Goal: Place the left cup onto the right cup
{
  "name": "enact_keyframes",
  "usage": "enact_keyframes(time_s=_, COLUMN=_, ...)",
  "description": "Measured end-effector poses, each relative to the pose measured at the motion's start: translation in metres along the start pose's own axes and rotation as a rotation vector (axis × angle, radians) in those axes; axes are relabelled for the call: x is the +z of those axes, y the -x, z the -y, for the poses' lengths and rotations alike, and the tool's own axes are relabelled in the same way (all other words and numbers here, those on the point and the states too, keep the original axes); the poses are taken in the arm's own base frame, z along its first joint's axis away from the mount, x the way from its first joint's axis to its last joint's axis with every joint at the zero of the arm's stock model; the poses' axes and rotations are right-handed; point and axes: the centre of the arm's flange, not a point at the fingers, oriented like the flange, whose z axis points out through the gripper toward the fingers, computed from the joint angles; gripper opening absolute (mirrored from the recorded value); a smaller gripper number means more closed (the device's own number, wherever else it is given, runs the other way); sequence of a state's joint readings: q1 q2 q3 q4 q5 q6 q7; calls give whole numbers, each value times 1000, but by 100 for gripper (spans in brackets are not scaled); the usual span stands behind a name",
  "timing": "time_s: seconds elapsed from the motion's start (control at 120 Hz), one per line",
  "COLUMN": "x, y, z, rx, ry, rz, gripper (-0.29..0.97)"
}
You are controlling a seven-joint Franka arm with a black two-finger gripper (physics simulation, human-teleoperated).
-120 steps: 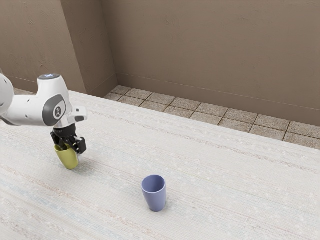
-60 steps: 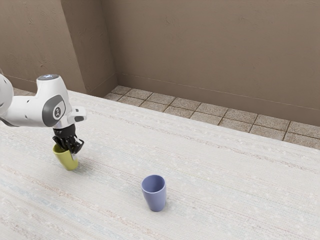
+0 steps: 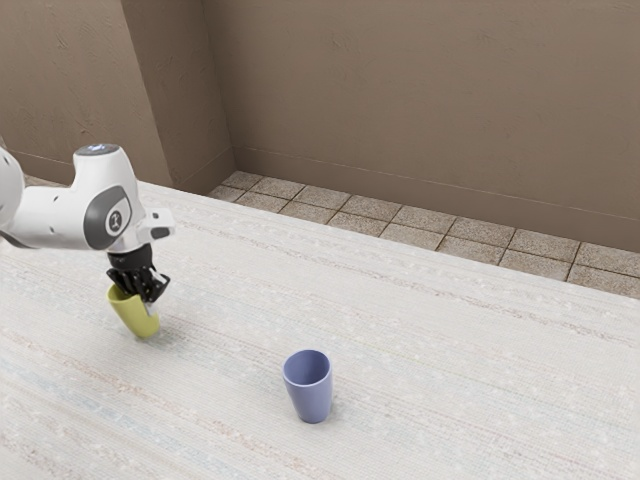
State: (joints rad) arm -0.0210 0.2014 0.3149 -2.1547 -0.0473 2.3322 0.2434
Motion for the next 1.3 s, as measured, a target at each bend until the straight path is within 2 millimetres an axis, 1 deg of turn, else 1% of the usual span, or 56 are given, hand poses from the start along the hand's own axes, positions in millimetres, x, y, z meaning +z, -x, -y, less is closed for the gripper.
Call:
enact_keyframes(time_s=0.125, x=-17, y=-1, z=-14, rx=19, ry=1, rz=-8, gripper=-10)
enact_keyframes(time_s=0.208, x=-24, y=-1, z=-24, rx=31, ry=4, rz=-6, gripper=-11)
enact_keyframes(time_s=0.333, x=-33, y=-2, z=-45, rx=61, ry=9, rz=-4, gripper=-11)
enact_keyframes(time_s=0.467, x=-58, y=-1, z=-94, rx=136, ry=18, rz=-19, gripper=-11)
enact_keyframes(time_s=0.608, x=-84, y=7, z=-140, rx=203, ry=29, rz=-29, gripper=-11)
enact_keyframes(time_s=0.775, x=-101, y=18, z=-189, rx=274, ry=36, rz=-22, gripper=-11)
enact_keyframes(time_s=0.917, x=-106, y=28, z=-229, rx=333, ry=37, rz=-9, gripper=-11)
enact_keyframes(time_s=1.033, x=-112, y=37, z=-259, rx=378, ry=36, rz=-2, gripper=-11)
enact_keyframes(time_s=1.183, x=-113, y=48, z=-291, rx=424, ry=34, rz=9, gripper=-11)
enact_keyframes(time_s=1.3, x=-116, y=56, z=-311, rx=453, ry=33, rz=9, gripper=-11)
